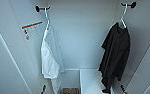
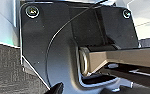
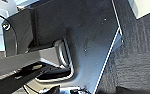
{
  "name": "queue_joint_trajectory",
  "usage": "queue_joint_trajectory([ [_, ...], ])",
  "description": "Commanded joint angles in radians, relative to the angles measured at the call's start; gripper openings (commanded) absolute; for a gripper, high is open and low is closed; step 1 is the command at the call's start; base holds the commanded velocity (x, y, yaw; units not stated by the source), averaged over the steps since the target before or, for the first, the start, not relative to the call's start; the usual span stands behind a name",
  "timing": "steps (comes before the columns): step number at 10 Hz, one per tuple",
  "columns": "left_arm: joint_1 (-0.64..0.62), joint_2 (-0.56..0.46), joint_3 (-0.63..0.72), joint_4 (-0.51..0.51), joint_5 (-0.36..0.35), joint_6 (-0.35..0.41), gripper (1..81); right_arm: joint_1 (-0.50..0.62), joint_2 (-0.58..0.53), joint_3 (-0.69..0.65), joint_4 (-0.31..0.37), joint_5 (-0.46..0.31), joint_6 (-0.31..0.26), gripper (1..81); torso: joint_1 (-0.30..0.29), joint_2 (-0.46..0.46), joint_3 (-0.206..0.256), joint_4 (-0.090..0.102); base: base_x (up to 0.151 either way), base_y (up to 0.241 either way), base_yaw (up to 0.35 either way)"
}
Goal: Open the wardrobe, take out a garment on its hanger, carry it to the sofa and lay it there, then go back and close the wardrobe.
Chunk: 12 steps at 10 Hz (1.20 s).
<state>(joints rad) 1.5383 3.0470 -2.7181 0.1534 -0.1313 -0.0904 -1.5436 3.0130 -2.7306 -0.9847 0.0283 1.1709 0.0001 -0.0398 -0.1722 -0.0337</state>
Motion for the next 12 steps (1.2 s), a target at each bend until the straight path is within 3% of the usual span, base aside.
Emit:
queue_joint_trajectory([
  [1, -0.030, 0.000, 0.001, -0.002, 0.052, 0.005, 81.1, 0.032, 0.011, 0.017, 0.250, -0.071, -0.285, 81.1, 0.000, 0.000, 0.000, 0.000, 0.000, 0.000, 0.000],
  [3, -0.030, -0.002, 0.001, 0.000, 0.053, 0.006, 81.1, 0.049, 0.003, 0.019, 0.749, -0.071, -0.838, 81.1, 0.000, 0.000, 0.000, 0.000, 0.000, 0.000, 0.000],
  [4, -0.030, -0.002, 0.001, 0.002, 0.053, 0.008, 81.1, 0.053, 0.003, 0.019, 0.954, -0.071, -1.079, 81.1, 0.000, 0.000, 0.000, 0.000, 0.000, 0.000, 0.000],
  [5, -0.029, -0.002, 0.001, 0.003, 0.052, 0.008, 81.1, 0.055, 0.005, 0.020, 1.119, -0.067, -1.251, 81.1, 0.000, 0.000, 0.000, 0.000, 0.000, 0.000, 0.000],
  [6, -0.031, -0.002, 0.001, 0.000, 0.052, 0.008, 81.1, 0.059, 0.010, 0.016, 1.197, -0.067, -1.312, 81.1, 0.000, 0.000, 0.000, 0.000, 0.000, 0.000, 0.000],
  [9, -0.049, 0.003, 0.001, 0.008, 0.053, 0.008, 81.1, 0.062, 0.016, 0.011, 1.204, -0.064, -1.317, 81.1, 0.000, 0.000, 0.000, 0.000, 0.000, 0.000, 0.000],
  [10, -0.053, 0.003, 0.001, 0.011, 0.053, 0.008, 81.1, 0.059, 0.016, 0.016, 1.207, -0.059, -1.314, 81.1, 0.000, 0.000, 0.000, -0.098, 0.000, 0.000, 0.000],
  [11, -0.053, 0.003, 0.001, 0.011, 0.053, 0.008, 81.1, 0.061, 0.019, 0.016, 1.206, -0.059, -1.317, 81.1, 0.000, 0.000, 0.000, -0.103, 0.000, 0.000, 0.000],
  [12, -0.054, 0.003, 0.001, 0.011, 0.053, 0.008, 81.1, 0.059, 0.019, 0.013, 1.207, -0.059, -1.317, 81.1, 0.000, 0.000, 0.000, -0.120, 0.000, 0.000, 0.000],
])
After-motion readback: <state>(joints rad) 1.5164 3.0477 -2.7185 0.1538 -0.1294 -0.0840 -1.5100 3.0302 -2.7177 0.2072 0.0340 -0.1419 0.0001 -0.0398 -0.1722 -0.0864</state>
